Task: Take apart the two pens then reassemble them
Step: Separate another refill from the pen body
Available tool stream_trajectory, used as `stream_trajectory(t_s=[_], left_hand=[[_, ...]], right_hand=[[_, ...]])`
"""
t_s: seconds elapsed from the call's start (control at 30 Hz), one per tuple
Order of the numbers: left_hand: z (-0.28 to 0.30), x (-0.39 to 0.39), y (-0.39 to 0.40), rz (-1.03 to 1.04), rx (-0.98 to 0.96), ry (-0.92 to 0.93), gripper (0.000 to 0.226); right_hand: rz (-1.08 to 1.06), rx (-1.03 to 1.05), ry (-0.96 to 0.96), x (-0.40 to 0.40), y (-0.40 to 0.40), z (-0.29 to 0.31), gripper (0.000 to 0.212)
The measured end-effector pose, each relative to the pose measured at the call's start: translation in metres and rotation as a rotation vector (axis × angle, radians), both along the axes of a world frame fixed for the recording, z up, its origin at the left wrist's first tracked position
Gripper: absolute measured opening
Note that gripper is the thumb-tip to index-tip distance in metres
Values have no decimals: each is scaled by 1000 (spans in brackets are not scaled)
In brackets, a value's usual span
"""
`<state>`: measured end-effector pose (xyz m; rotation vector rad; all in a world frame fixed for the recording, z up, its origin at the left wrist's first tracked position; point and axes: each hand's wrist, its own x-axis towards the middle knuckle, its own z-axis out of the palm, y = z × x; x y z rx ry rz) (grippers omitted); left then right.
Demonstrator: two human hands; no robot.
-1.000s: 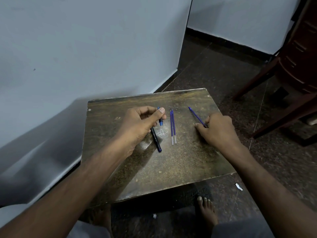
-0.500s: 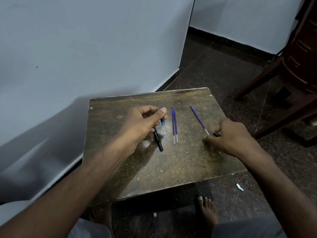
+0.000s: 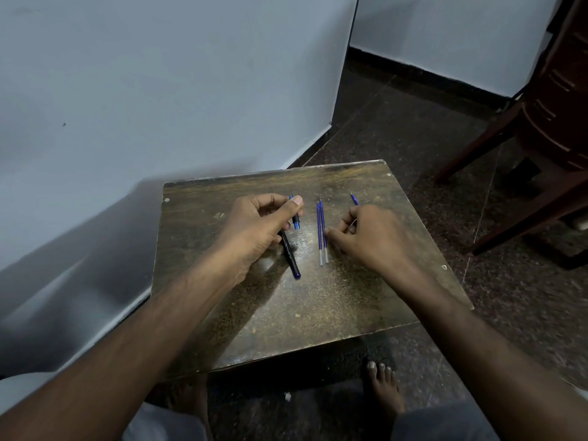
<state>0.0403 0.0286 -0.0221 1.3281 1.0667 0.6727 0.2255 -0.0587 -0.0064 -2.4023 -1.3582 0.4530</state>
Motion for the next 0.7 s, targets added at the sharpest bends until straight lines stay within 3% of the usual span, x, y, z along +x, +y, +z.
stream_trajectory(t_s=[0.17, 0.33, 0.5, 0.7], left_hand=[[3, -2, -1, 2, 4, 4, 23], [6, -3, -1, -4, -10, 0, 22], [6, -3, 0, 0, -10, 3, 23], [3, -1, 0, 13, -44, -26, 22]], right_hand=[[12, -12, -5, -3, 1, -1, 35], [-15, -5, -85, -2, -3, 2, 14], [-36, -9, -99, -5, -4, 2, 33], [-11, -75, -231, -8, -4, 7, 23]])
